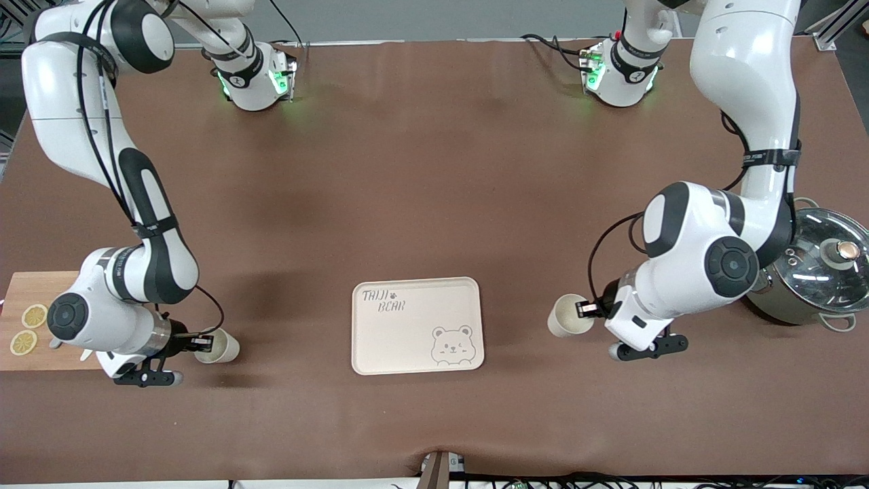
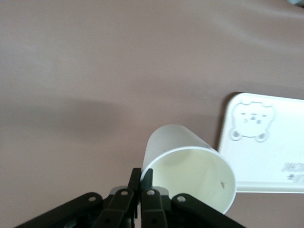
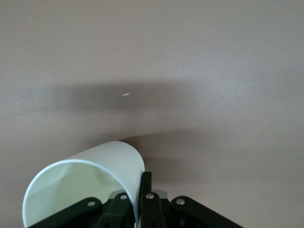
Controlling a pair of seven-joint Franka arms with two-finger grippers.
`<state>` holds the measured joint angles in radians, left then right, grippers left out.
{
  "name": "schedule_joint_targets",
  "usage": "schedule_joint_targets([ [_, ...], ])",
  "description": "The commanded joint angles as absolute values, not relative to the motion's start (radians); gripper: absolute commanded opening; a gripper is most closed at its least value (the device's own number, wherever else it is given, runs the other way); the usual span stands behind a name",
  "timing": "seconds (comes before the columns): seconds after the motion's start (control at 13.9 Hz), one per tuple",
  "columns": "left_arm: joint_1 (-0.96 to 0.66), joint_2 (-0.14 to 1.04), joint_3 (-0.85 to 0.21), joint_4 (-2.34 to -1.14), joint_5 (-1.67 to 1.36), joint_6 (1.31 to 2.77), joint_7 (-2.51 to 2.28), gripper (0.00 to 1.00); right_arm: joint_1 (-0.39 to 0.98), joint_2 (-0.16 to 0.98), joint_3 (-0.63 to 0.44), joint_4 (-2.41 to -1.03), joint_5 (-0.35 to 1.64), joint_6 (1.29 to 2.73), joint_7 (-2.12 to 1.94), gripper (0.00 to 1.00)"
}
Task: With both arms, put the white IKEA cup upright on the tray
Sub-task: 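Carry both cups toward the bear tray with both grippers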
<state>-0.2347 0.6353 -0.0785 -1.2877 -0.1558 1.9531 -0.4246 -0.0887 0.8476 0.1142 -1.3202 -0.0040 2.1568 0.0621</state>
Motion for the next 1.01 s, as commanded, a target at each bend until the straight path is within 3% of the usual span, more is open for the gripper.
schedule_joint_targets([
  [0.0,-0.23,0.638,-0.135,-1.281,-0.175,1.985,-0.521,0.0,-0.036,0.841,0.118,-1.223,-0.009,2.01,0.211,0.0],
  [0.5,-0.346,0.701,-0.17,-1.284,-0.173,2.085,-0.762,0.0,0.195,0.838,0.117,-1.192,-0.011,1.968,0.655,0.0],
  [0.93,-0.417,0.779,-0.158,-1.29,-0.144,2.134,-0.799,0.0,0.284,0.857,0.117,-1.187,-0.011,2.032,0.808,0.0],
])
